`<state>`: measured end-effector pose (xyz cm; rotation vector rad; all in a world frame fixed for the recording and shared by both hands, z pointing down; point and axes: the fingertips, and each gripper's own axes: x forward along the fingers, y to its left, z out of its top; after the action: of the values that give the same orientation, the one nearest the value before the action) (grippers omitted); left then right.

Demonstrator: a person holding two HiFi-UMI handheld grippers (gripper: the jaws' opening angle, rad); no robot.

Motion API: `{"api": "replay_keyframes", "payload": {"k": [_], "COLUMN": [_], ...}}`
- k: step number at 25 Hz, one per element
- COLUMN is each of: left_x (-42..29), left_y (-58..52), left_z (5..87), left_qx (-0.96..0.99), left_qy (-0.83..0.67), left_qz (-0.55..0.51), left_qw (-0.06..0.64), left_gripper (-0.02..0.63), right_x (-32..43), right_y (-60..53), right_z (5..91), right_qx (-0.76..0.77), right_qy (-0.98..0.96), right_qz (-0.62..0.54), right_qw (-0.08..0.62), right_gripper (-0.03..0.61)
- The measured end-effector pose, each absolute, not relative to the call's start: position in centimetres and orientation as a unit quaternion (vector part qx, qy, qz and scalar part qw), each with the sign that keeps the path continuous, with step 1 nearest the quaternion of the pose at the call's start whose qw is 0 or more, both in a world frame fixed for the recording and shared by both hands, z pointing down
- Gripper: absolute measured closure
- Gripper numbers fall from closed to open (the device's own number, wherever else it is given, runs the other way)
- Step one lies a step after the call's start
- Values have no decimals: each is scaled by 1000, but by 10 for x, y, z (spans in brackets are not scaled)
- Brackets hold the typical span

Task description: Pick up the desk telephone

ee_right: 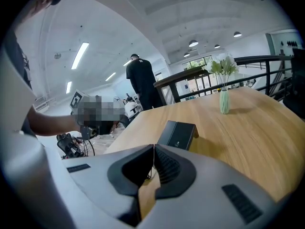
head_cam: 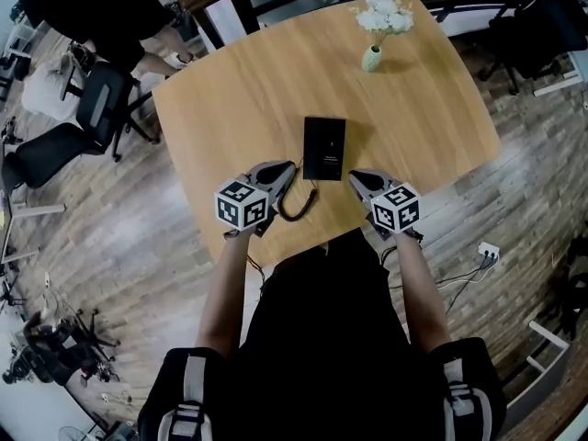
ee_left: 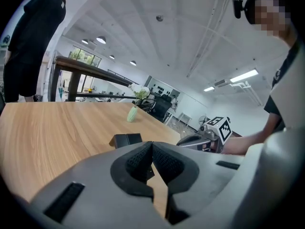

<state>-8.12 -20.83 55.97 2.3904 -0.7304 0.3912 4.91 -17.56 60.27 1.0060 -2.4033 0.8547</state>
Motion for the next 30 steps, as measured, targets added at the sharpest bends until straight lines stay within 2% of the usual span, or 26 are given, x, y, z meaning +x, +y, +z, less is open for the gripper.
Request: {"api": "replay_keyframes", "payload": {"k": [30], "left_x": [-63], "left_y": [-244], "left_z": [669], "left_qx": [862], "left_qy": [-253], "left_qz": [248], "left_qw": [362], "left_gripper": [591], "right_x": [49], "right_y": [-224], "right_z": [691], "right_qx": [304], "right_qy": [-839], "right_qz": [377], "right_qw": [247], "right_gripper": [554]}}
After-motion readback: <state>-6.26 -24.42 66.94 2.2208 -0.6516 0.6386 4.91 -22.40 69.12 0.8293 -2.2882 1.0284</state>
